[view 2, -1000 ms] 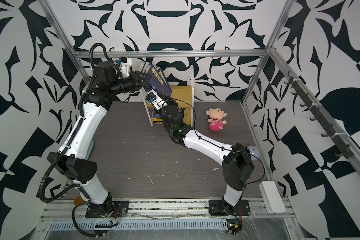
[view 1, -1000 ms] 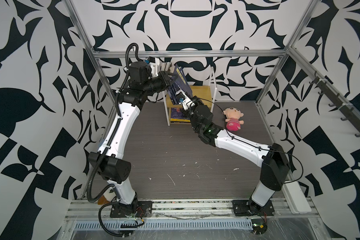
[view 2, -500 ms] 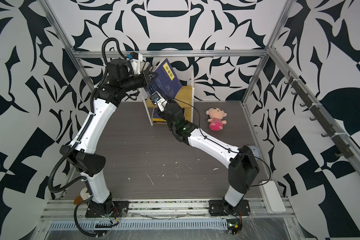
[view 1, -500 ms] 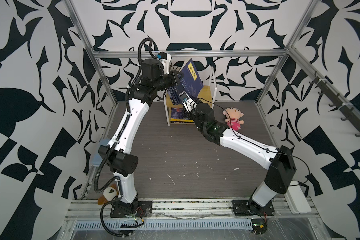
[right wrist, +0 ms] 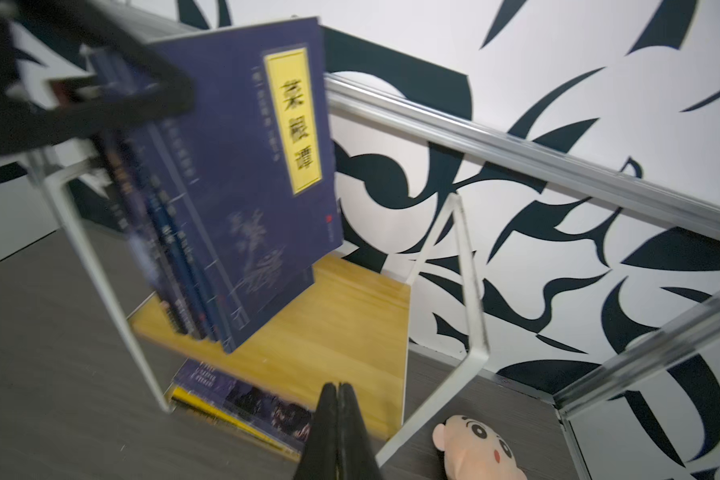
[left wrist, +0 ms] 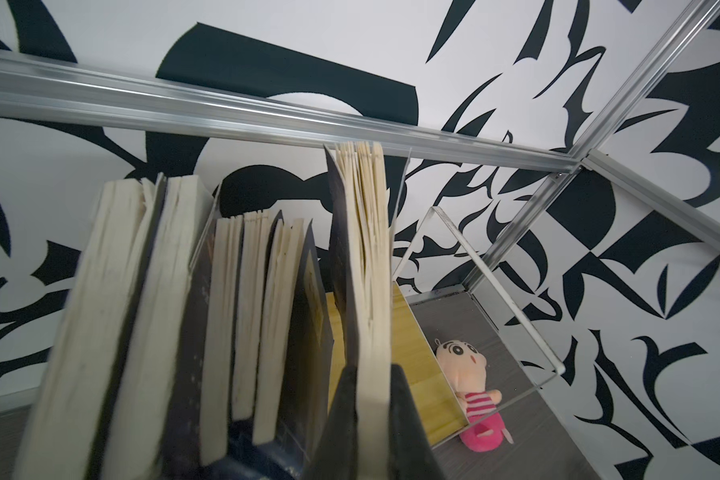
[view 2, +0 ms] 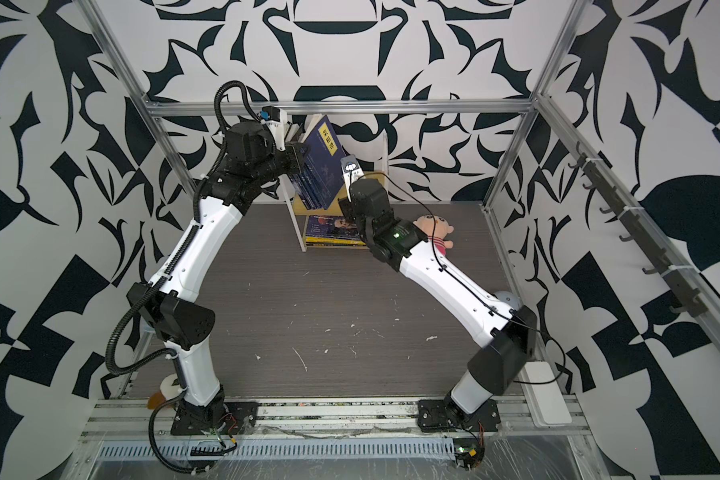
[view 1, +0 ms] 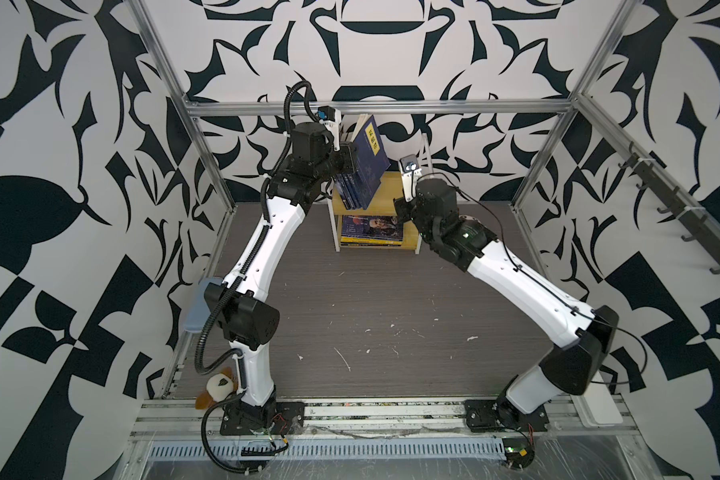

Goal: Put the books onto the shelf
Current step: 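Push the blue books upright together with both grippers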

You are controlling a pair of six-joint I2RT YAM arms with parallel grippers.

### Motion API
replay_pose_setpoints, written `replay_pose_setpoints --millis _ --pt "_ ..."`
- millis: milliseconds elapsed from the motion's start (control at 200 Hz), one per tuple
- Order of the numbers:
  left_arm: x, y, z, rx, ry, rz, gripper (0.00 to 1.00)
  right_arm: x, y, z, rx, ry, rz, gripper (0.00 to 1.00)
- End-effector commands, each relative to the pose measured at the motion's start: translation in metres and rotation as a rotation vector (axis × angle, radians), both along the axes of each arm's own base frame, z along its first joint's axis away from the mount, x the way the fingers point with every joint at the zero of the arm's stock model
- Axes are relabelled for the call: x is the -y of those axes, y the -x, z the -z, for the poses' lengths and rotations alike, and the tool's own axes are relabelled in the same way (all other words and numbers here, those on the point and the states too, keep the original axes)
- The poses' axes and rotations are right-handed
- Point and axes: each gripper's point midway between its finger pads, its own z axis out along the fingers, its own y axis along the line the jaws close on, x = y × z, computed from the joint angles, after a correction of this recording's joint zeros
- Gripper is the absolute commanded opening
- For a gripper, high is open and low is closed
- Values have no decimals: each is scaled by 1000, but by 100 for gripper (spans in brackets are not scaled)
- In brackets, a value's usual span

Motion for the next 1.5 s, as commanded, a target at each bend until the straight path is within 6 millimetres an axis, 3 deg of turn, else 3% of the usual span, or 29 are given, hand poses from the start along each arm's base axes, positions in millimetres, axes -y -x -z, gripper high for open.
replay_pose_setpoints --millis 0,130,265,530,775,920,1280,1495 --pt "-1 -7 -6 66 -7 -30 0 -12 -28 7 -45 -28 58 0" --pt "0 -9 6 49 -11 -29 0 -19 -70 27 -121 -55 75 0" --pt "-1 -13 16 41 -22 -39 0 -24 -93 47 -172 -75 68 0" --pt "-3 -19 29 17 -36 -70 0 -27 -115 96 -258 -110 54 0" --pt "-7 -20 35 -4 -35 -94 2 -45 -127 109 -260 -145 -54 0" --pt "-6 -18 31 -2 -26 -88 5 -52 -133 128 -306 -149 -62 0" --pt "-10 -5 14 12 -16 -86 35 -69 -140 153 -346 -151 -128 0" --pt "-20 20 -25 59 -10 -74 52 -72 -138 157 -352 -133 -150 0"
